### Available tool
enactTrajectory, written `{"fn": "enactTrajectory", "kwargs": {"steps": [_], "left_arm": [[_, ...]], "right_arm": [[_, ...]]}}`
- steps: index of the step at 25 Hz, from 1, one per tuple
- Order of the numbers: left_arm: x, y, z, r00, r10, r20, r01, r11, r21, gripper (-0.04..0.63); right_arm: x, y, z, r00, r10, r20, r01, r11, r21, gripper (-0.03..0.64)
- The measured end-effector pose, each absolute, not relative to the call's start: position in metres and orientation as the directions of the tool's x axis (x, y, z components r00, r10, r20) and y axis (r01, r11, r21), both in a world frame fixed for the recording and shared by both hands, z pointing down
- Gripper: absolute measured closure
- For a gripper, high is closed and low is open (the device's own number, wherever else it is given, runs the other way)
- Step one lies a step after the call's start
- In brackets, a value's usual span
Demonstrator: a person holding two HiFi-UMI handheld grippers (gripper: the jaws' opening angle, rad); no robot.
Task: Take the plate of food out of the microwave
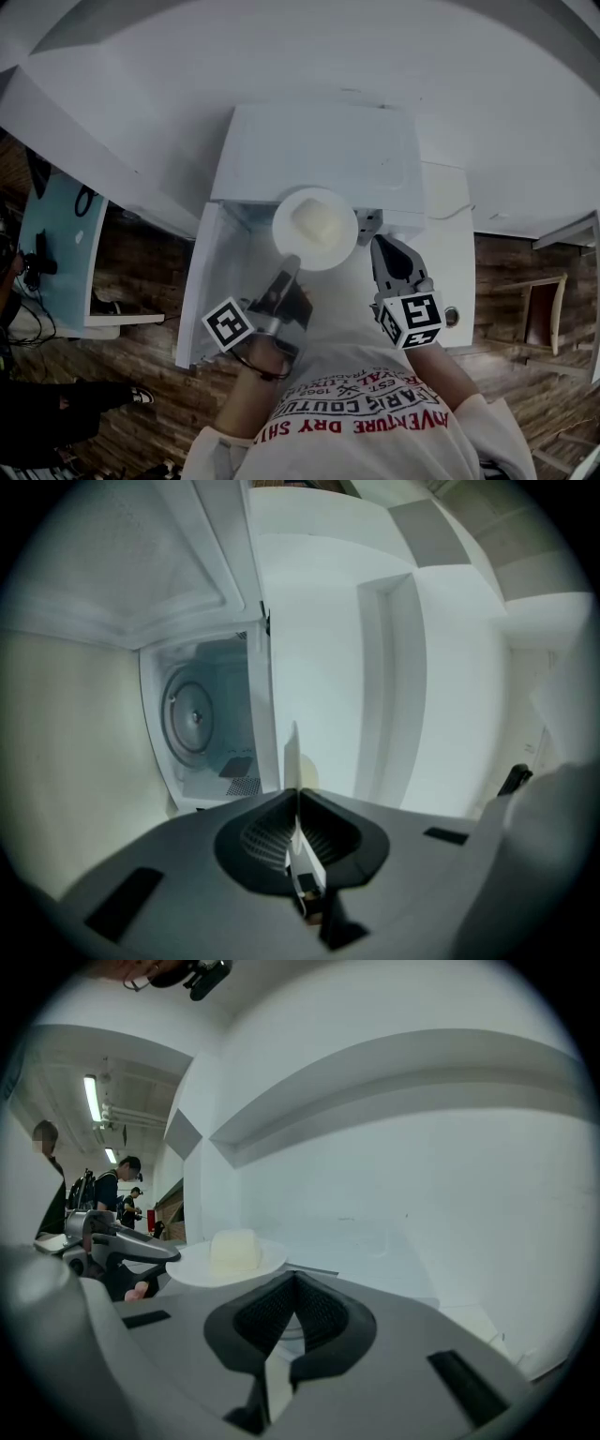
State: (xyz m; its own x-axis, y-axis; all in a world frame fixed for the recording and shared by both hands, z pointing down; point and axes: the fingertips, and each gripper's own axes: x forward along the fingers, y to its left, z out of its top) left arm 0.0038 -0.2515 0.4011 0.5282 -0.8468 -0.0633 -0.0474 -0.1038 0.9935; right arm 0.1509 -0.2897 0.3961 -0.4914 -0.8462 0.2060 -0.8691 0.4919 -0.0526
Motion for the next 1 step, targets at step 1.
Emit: {"fn": "enactTrajectory", "kwargs": {"steps": [1], "left_arm": [[0.0043,-0.2522,0.401,0.529,-0.846,-0.064,-0.047,-0.105,0.993,0.58]], "right_arm": [[0.1516,-0.2896,0.3955,-0.491,-0.847,0.203,-0.87,0.491,-0.054,0.607]]}}
